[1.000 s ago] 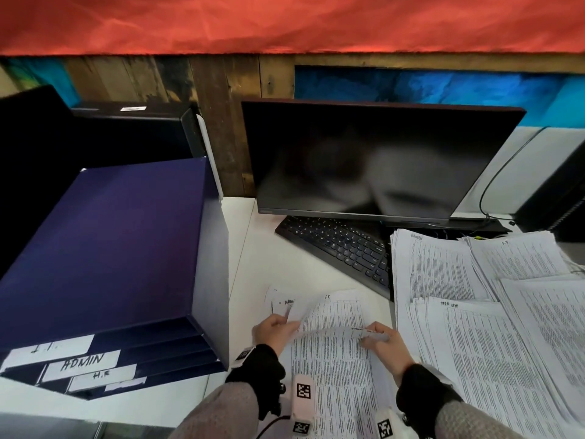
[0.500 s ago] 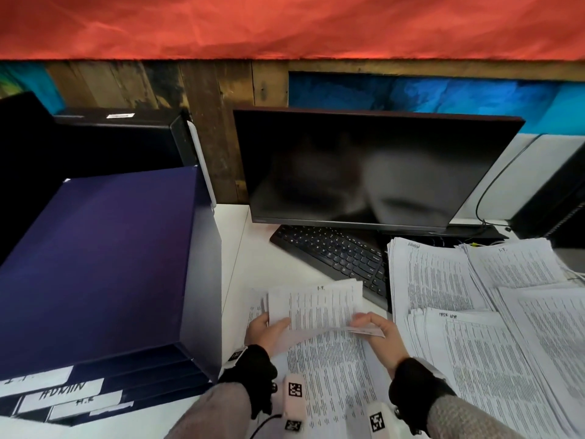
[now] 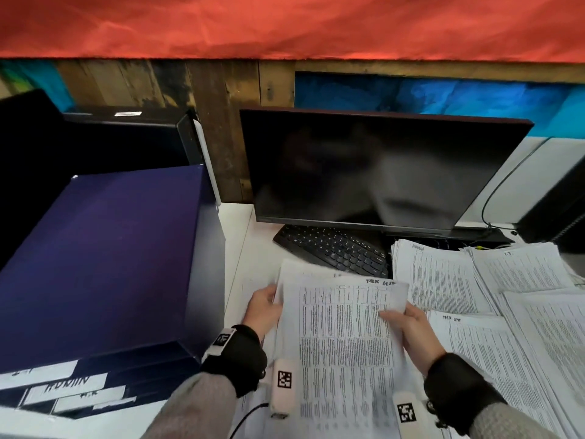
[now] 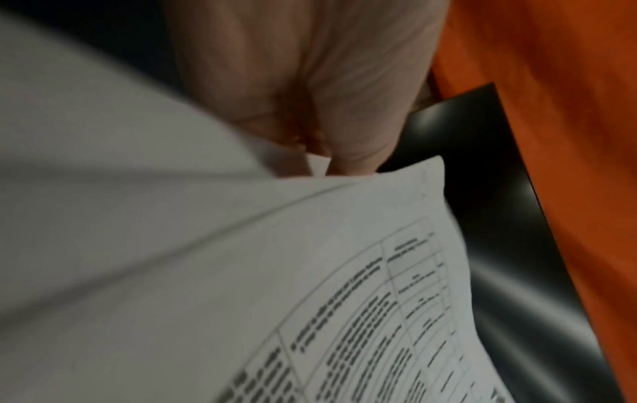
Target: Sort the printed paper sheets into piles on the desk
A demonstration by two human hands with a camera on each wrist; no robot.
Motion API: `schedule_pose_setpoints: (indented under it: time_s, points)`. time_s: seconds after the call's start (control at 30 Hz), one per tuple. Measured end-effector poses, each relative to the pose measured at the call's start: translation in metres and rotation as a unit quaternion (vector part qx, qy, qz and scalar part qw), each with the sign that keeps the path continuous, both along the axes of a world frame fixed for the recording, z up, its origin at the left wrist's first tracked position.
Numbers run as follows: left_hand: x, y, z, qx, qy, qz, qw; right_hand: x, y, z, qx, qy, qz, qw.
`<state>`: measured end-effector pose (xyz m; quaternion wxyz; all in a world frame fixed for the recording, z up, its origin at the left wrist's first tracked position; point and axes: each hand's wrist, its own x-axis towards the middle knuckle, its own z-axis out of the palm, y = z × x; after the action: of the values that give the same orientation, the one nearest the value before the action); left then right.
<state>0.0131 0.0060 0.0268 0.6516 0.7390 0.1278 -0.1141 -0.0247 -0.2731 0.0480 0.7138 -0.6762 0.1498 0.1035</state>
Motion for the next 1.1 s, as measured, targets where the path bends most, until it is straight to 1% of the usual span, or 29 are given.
schedule_pose_setpoints:
  time_s: [0.07, 0.1, 0.17, 0.23, 0.33, 0.4, 0.47, 0.5, 0.53, 0.57, 0.6, 0.63, 0.7, 0.8, 0.87, 0.93, 1.0, 1.1]
  points:
    - [-0.013, 0.001, -0.017, 0.059, 0.032, -0.043, 0.997, -0.004, -0.006, -0.005, 0.003, 0.029, 0.022, 0.999]
    - [-0.02, 0.001, -0.026, 0.083, 0.049, -0.048, 0.994, -0.007, -0.008, -0.011, 0.012, 0.051, 0.034, 0.998]
    - [-0.034, 0.003, -0.04, 0.138, 0.071, -0.043, 0.987, -0.016, -0.008, -0.022, 0.009, 0.089, 0.059, 0.994]
    - [-0.045, 0.005, -0.05, 0.196, 0.066, -0.022, 0.978, -0.024, -0.004, -0.036, -0.018, 0.102, 0.075, 0.992]
    - [-0.055, 0.01, -0.059, 0.226, 0.077, 0.028, 0.971, -0.028, 0.004, -0.058, -0.07, 0.108, 0.084, 0.988]
    - [-0.058, 0.011, -0.063, 0.24, 0.075, 0.041, 0.967, -0.029, 0.01, -0.068, -0.097, 0.113, 0.085, 0.985]
    - [-0.06, 0.01, -0.064, 0.263, 0.039, 0.034, 0.963, -0.029, 0.012, -0.075, -0.12, 0.108, 0.083, 0.983]
    - [-0.06, 0.009, -0.065, 0.3, 0.008, 0.013, 0.954, -0.028, 0.012, -0.078, -0.132, 0.102, 0.081, 0.983]
    - [-0.06, 0.008, -0.067, 0.348, -0.005, -0.023, 0.937, -0.029, 0.013, -0.08, -0.144, 0.096, 0.08, 0.982]
    - [-0.059, 0.006, -0.068, 0.395, 0.005, -0.058, 0.917, -0.028, 0.013, -0.081, -0.154, 0.092, 0.081, 0.98]
    - [-0.056, 0.006, -0.07, 0.43, 0.035, -0.088, 0.898, -0.029, 0.013, -0.08, -0.163, 0.089, 0.082, 0.979]
    - [-0.054, 0.005, -0.071, 0.447, 0.063, -0.109, 0.885, -0.029, 0.014, -0.079, -0.168, 0.087, 0.084, 0.978]
    - [-0.05, 0.001, -0.072, 0.455, 0.082, -0.133, 0.877, -0.029, 0.014, -0.077, -0.17, 0.083, 0.085, 0.978]
    - [-0.05, -0.011, -0.073, 0.449, 0.063, -0.15, 0.879, -0.029, 0.015, -0.071, -0.162, 0.075, 0.087, 0.98]
    - [-0.05, -0.016, -0.072, 0.446, 0.042, -0.116, 0.886, -0.029, 0.016, -0.068, -0.172, 0.07, 0.098, 0.978]
    - [-0.045, -0.015, -0.067, 0.444, 0.036, -0.046, 0.894, -0.03, 0.017, -0.067, -0.186, 0.064, 0.111, 0.974]
    - [-0.035, -0.011, -0.063, 0.422, 0.068, 0.006, 0.904, -0.033, 0.018, -0.069, -0.211, 0.056, 0.122, 0.968]
    - [-0.019, -0.004, -0.063, 0.372, 0.111, 0.028, 0.921, -0.035, 0.02, -0.069, -0.224, 0.051, 0.135, 0.964]
